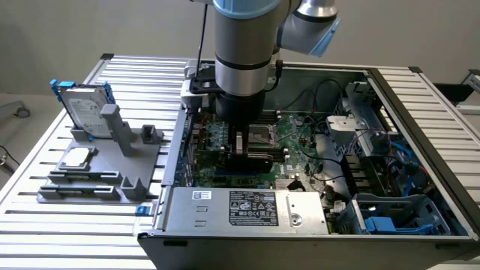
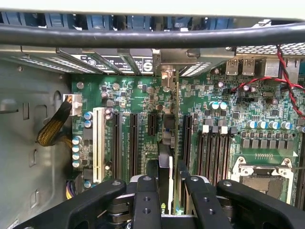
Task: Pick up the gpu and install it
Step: 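Insert the gpu into the slot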
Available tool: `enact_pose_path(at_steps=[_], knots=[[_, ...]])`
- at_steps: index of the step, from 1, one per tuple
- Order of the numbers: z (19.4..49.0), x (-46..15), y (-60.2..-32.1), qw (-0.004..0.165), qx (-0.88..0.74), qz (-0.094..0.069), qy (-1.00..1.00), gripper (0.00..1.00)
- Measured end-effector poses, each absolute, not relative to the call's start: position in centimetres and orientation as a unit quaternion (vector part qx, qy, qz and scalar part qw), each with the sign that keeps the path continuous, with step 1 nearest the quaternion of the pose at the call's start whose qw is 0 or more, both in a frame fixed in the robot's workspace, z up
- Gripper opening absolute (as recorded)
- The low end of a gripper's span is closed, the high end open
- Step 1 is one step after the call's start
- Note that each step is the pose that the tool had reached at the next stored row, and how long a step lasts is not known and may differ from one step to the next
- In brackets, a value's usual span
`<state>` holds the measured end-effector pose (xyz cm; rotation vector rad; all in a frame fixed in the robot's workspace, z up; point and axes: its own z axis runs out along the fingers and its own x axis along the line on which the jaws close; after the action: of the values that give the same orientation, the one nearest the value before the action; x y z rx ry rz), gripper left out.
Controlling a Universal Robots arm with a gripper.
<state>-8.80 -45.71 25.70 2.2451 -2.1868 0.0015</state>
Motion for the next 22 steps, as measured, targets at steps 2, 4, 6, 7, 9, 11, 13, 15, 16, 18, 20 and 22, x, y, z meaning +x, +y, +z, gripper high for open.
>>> enact_pose_path(at_steps=[2,4,6,7,9,11,13,15,16,18,20,22], knots=[[25.65,-8.79,-45.71,0.003,0.716,0.0,-0.698,0.26],[25.62,-8.81,-45.72,0.001,0.716,-0.002,-0.698,0.26],[25.61,-8.83,-45.72,0.0,0.716,-0.003,-0.698,0.26],[25.61,-8.84,-45.72,-0.001,0.716,-0.004,-0.698,0.26],[25.6,-8.86,-45.73,-0.001,0.716,-0.004,-0.698,0.26],[25.59,-8.87,-45.77,-0.001,0.716,-0.004,-0.698,0.26],[25.59,-8.87,-45.81,-0.002,0.716,-0.005,-0.698,0.26],[25.58,-8.87,-45.84,-0.002,0.716,-0.005,-0.698,0.26],[25.57,-8.87,-45.86,-0.002,0.716,-0.005,-0.698,0.26],[25.56,-8.87,-45.88,-0.002,0.716,-0.005,-0.698,0.26],[25.55,-8.87,-45.89,-0.002,0.716,-0.005,-0.698,0.26],[25.54,-8.87,-45.9,-0.002,0.716,-0.005,-0.698,0.26]])
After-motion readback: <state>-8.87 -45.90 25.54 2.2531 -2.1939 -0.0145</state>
